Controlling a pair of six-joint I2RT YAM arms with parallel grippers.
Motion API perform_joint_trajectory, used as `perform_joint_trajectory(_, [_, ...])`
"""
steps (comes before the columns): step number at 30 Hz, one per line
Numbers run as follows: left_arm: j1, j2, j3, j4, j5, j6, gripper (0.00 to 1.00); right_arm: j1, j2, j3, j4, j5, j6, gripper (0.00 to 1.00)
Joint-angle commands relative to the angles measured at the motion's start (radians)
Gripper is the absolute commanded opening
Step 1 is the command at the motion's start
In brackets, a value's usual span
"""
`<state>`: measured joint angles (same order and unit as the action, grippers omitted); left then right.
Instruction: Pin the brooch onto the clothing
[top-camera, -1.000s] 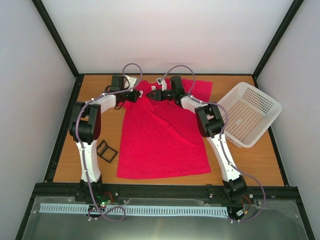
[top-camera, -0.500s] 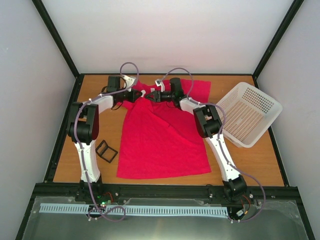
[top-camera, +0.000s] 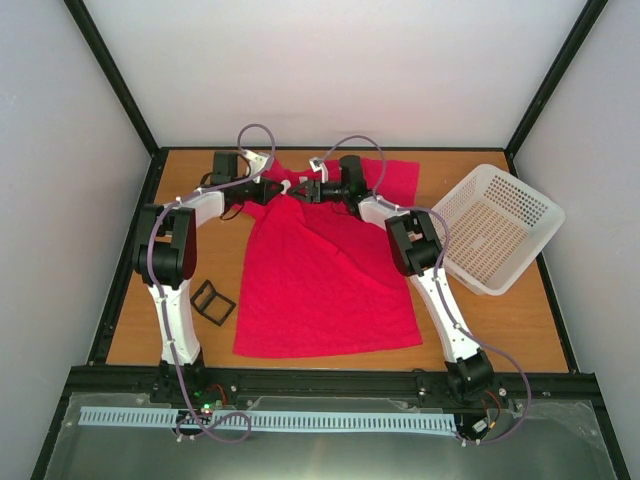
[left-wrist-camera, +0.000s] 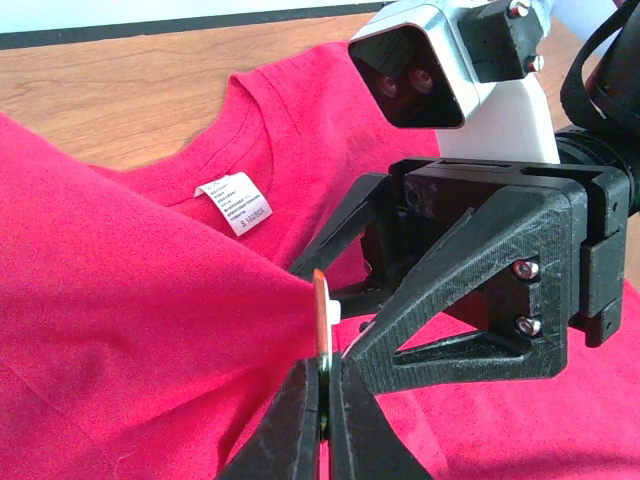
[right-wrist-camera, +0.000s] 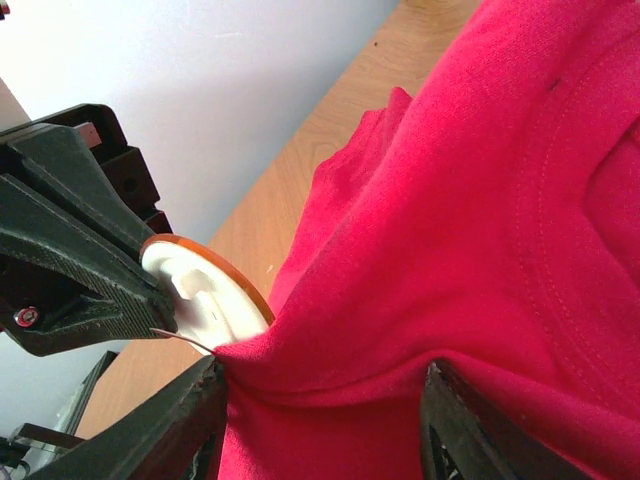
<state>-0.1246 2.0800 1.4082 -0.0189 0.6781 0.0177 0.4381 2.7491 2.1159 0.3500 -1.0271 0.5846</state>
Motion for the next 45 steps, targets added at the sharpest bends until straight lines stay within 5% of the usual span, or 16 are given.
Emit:
perform_joint_trajectory(1, [0.0, -0.017, -0.003, 0.039, 0.058, 0.025, 0.01, 0.008, 0.043, 0.044, 0.047, -0.01, 0.03, 0.52])
perform_joint_trajectory(26, [0.0, -0.018, -0.005, 0.044, 0.103, 0.019, 0.01, 0.014, 0.086, 0.108, 0.09, -0.028, 0.098, 0.54])
perform_joint_trajectory(45, [0.028, 0.033, 0.049, 0.001, 0.1, -0.013, 0.01, 0.014, 0.055, 0.01, 0.159, -0.024, 0.134, 0.59])
